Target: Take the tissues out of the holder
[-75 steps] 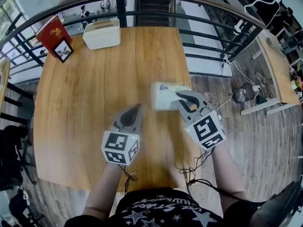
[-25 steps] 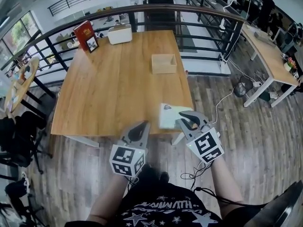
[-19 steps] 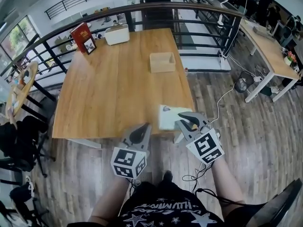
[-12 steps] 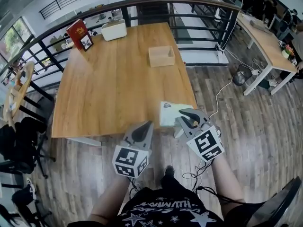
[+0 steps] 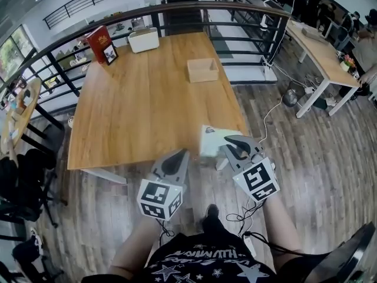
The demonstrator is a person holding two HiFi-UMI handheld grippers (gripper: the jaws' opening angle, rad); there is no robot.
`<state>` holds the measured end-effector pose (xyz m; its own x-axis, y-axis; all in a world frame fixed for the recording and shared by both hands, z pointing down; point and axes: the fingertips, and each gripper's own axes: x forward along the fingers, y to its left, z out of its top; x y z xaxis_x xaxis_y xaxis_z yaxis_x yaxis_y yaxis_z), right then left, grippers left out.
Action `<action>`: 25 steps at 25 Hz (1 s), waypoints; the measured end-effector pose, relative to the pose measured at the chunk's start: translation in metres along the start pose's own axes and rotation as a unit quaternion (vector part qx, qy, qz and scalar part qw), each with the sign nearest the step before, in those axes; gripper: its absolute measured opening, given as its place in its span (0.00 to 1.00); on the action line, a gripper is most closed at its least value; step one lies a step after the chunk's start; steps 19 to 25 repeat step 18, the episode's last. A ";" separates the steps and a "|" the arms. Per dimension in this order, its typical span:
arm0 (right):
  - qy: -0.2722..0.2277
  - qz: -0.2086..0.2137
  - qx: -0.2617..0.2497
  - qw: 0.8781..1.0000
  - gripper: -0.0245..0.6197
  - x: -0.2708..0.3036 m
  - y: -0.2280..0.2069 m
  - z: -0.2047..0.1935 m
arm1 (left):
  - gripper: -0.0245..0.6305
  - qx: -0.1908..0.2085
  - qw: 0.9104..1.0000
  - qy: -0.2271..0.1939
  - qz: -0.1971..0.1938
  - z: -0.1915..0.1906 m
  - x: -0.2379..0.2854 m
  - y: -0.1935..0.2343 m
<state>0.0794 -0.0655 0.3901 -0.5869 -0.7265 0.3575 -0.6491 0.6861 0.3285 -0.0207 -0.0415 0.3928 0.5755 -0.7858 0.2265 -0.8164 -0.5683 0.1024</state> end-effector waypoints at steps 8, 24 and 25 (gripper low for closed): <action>-0.007 -0.020 -0.013 1.000 0.08 -0.029 0.052 0.030 | 0.06 0.010 1.000 -0.022 -0.007 0.005 -0.064 -0.001; -0.004 -0.034 -0.017 0.999 0.08 -0.073 0.127 0.045 | 0.06 0.011 0.999 -0.025 -0.022 -0.016 -0.145 -0.021; -0.004 -0.034 -0.017 0.999 0.08 -0.073 0.127 0.045 | 0.06 0.011 0.999 -0.025 -0.022 -0.016 -0.145 -0.021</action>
